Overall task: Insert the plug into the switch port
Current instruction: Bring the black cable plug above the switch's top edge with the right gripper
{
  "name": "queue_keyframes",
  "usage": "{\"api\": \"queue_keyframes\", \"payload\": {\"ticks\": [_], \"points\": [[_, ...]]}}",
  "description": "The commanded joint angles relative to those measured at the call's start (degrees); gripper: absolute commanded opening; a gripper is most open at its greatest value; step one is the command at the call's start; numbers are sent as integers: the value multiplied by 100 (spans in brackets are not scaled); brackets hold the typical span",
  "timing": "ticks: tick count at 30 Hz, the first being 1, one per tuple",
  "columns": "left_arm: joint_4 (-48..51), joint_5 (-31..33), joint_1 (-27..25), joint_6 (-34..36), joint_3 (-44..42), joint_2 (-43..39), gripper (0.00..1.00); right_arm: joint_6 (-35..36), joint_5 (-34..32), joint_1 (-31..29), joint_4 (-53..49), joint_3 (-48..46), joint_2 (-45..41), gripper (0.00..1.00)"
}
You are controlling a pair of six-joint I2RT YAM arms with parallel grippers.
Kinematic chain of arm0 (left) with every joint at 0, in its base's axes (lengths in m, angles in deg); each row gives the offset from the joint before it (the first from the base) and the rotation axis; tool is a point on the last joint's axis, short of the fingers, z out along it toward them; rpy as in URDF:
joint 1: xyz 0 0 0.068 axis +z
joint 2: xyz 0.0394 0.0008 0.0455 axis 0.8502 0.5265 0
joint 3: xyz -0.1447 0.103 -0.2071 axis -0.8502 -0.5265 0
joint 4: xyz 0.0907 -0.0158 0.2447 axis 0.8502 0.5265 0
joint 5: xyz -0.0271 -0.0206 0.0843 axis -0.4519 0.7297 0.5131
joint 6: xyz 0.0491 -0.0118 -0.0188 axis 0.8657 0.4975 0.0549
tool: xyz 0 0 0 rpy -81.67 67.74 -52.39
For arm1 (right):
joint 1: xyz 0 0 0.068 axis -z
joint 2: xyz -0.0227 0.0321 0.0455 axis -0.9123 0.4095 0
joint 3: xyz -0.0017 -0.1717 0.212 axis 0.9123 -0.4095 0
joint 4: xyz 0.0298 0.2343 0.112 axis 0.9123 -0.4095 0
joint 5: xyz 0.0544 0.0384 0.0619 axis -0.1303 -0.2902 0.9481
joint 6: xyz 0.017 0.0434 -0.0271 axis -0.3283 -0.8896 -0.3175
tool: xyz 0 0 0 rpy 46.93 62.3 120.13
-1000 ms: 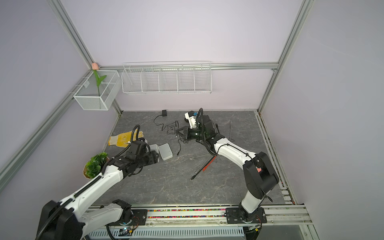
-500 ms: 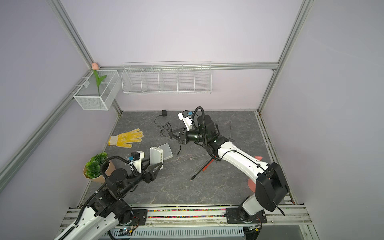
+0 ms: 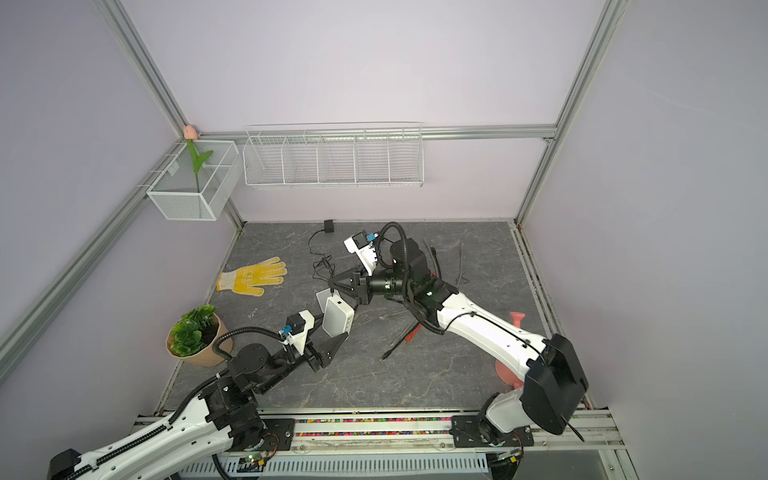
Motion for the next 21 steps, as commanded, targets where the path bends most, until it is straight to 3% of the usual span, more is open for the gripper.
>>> {"api": "queue_keyframes", "payload": {"ticks": [1,7,21], "points": [[-1021,-368,-30,213,-45,-29,0,620,-437,-114,-191,-341,-632,7],[-1485,-403,-32,85,-288,-192,0,620,-410,-141,-11,-653,-1036,7],[-977,-425,-50,407,-103,-358,0,577,-363,-140,253,-358,-696,7]]}}
